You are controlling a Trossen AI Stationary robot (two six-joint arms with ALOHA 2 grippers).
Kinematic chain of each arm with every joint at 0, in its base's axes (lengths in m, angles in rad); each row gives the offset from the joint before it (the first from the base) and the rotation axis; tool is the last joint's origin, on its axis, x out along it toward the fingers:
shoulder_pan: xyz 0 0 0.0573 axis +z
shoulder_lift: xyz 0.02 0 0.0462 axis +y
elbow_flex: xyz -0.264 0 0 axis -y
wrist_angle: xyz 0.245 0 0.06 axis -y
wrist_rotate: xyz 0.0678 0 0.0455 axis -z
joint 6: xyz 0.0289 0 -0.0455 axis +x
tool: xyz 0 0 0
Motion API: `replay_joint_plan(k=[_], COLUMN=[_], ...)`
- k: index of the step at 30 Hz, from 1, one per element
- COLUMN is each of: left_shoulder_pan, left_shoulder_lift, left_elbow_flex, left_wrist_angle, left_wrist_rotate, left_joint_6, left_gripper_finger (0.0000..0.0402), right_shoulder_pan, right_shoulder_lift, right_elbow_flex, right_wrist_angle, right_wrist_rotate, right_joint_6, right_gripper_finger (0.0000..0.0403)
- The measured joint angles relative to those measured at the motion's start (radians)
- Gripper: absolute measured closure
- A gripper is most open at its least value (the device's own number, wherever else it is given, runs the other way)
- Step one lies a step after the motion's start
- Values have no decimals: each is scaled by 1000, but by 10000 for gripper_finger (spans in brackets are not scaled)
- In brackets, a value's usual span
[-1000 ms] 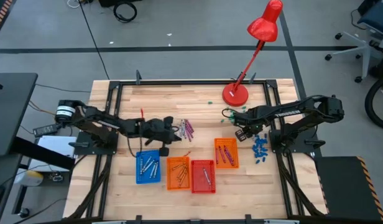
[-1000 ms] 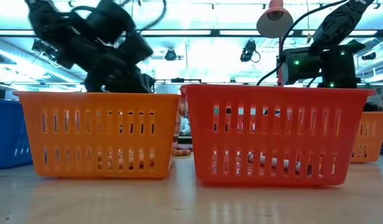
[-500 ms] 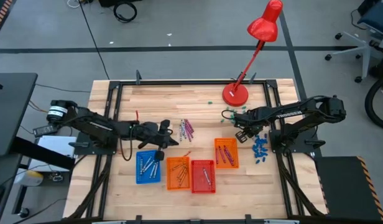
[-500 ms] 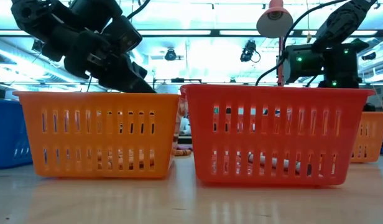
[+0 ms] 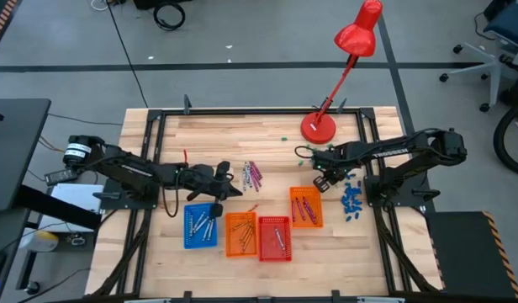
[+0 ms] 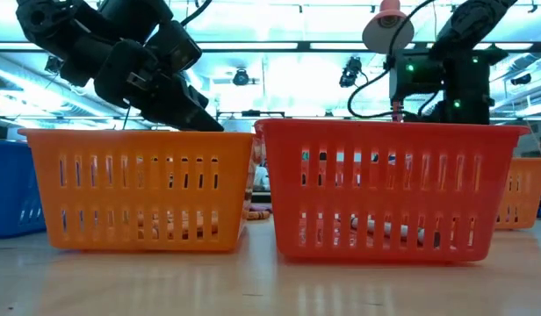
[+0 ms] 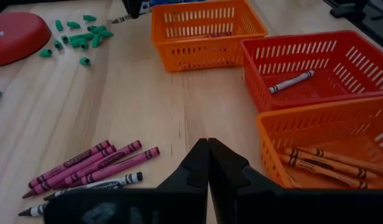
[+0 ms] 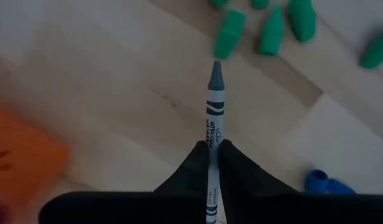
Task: Sort crayons
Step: Put the gray crayon into the red bin
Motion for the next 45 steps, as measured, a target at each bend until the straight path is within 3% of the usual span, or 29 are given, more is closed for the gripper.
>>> replay_joint_plan(k=[5,15,22,27,38,45], left_shoulder_pan=[3,-3,-30,-44,-44,-45], left_shoulder_lift=[-8,-21,-44,-105,-170,-173], left_elbow_flex=[50,213,213,213,212,212], left_wrist_angle=[-60,-357,-401,-432,-513,-488], left_wrist_rotate=[0,-12,-80,-81,-97,-97], left_joint_6=[-43,-12,-16,-19,-82,-60], left_gripper_finger=[395,394,394,394,394,394], right_shoulder_pan=[0,51,197,331,536,574], right_shoulder_lift=[0,-9,-5,18,307,410], right_elbow_flex=[60,279,316,316,316,315], right_wrist_angle=[-39,-92,166,319,763,800], right_wrist_rotate=[4,82,31,78,97,54], right_joint_6=[-23,-63,-15,77,302,428], right_gripper_finger=[375,374,374,374,373,371])
